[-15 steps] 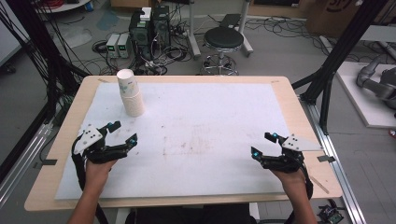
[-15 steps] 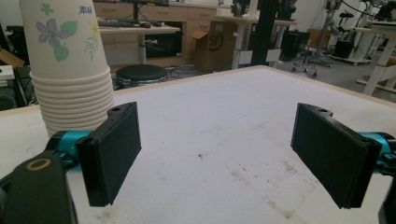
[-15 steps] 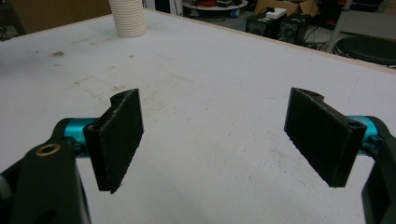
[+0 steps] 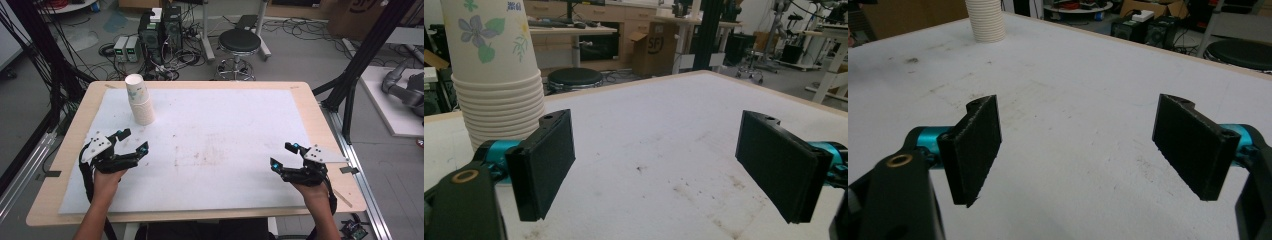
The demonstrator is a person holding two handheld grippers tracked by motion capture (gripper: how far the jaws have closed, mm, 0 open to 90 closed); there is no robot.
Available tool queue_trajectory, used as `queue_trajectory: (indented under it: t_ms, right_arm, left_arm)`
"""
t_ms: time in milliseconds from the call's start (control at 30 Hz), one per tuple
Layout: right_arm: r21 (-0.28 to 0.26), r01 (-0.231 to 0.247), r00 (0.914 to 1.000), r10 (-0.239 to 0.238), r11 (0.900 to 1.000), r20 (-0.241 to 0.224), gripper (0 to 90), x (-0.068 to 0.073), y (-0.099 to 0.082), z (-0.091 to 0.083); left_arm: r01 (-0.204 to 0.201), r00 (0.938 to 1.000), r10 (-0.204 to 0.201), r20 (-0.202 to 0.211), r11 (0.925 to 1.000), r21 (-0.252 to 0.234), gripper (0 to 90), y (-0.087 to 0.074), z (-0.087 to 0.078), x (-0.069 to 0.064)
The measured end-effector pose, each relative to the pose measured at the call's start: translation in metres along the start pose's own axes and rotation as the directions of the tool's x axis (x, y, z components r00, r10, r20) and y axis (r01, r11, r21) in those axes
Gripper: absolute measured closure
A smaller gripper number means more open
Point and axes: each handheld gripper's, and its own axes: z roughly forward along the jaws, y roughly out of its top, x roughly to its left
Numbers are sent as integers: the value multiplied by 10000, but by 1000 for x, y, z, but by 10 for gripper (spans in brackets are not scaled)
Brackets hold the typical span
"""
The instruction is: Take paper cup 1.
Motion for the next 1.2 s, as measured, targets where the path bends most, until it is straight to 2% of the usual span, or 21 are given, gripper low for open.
queue_trajectory:
  t_ms: [200,300,667,800,933,1200]
  right_arm:
    - [194,132,9999,-130,9997,-95,201,4,1,3]
    - [285,240,9997,-238,9993,-78,201,7,1,4]
    - [228,296,9995,-294,9993,-112,201,10,6,4]
    - [228,357,9992,-354,9991,-160,201,11,7,4]
    - [246,362,9992,-357,9990,-206,201,11,7,4]
    - [255,326,9992,-320,9991,-233,201,11,8,3]
  left_arm:
    - [-114,9999,114,33,9999,69,159,1,0,-4]
    - [-22,9998,20,213,10000,75,162,3,0,-5]
    - [13,9993,-27,361,9992,401,162,6,0,-8]
    - [3,9995,-15,323,9993,364,164,11,1,-8]
    - [117,9986,-138,503,9991,412,181,18,2,-6]
    - [-218,9990,203,391,9990,391,167,38,6,0]
